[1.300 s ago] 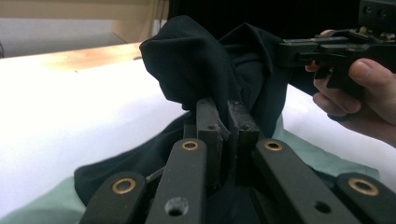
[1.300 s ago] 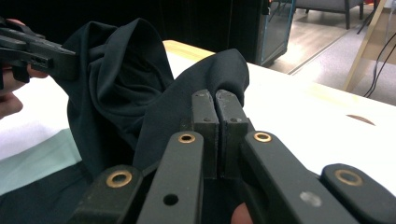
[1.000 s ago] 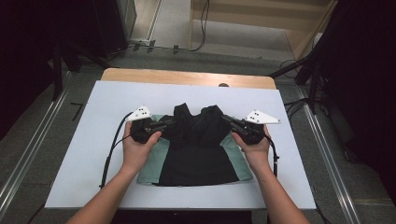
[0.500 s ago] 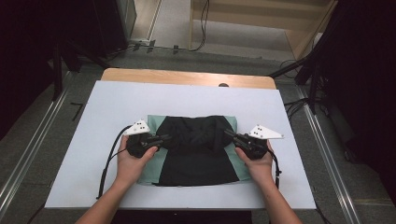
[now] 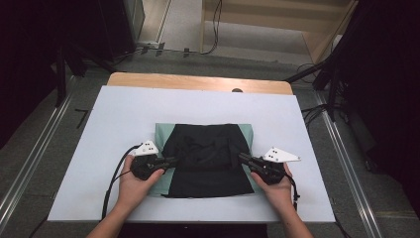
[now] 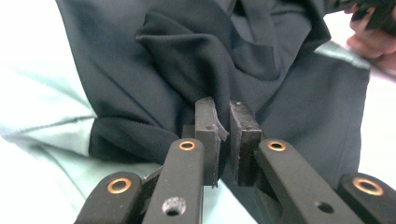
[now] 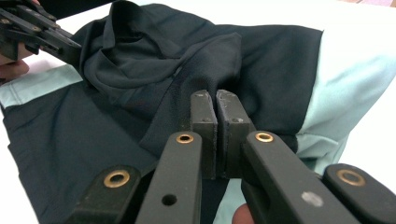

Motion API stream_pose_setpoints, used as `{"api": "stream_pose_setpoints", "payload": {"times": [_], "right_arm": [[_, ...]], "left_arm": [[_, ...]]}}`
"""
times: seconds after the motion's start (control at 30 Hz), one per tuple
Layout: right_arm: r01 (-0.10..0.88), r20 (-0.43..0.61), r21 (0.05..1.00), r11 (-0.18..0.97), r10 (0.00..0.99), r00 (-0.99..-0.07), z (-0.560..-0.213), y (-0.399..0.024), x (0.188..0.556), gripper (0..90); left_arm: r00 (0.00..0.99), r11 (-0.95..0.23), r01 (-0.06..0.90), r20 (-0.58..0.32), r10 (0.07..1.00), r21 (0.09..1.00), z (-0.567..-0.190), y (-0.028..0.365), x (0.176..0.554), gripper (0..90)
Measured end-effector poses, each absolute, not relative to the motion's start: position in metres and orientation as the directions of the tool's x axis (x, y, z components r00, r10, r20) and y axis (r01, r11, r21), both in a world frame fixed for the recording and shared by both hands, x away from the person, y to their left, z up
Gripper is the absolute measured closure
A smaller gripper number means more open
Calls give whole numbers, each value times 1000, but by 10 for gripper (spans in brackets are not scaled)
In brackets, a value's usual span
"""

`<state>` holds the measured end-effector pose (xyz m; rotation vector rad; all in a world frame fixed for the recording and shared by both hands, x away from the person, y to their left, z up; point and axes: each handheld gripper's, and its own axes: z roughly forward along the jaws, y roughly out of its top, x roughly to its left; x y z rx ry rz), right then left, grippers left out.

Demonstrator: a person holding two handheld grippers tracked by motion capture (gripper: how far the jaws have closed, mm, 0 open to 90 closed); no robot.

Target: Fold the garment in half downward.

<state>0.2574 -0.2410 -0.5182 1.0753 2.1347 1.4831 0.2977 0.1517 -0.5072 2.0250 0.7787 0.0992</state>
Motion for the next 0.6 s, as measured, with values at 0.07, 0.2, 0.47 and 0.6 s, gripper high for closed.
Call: {"api": "stream_pose_setpoints", "payload": {"times": [0.07,0.2,0.47,0.6], "right_arm": [[399,143,898,184,736,-662,-519,-241,255,853],[415,143,889,196,741,-656,-520,-244,253,839],[431,156,884,181,754,-638,-511,-252,239,641],[422,171,894,149,759,-629,-499,-253,237,592]], "left_arm": [[788,-371,498,-232,570,783,-508,152,296,810],[780,-362,505,-235,580,784,-508,155,293,761],[771,-291,502,-268,578,814,-495,180,282,522],[761,-248,478,-256,597,843,-482,185,282,478]]}}
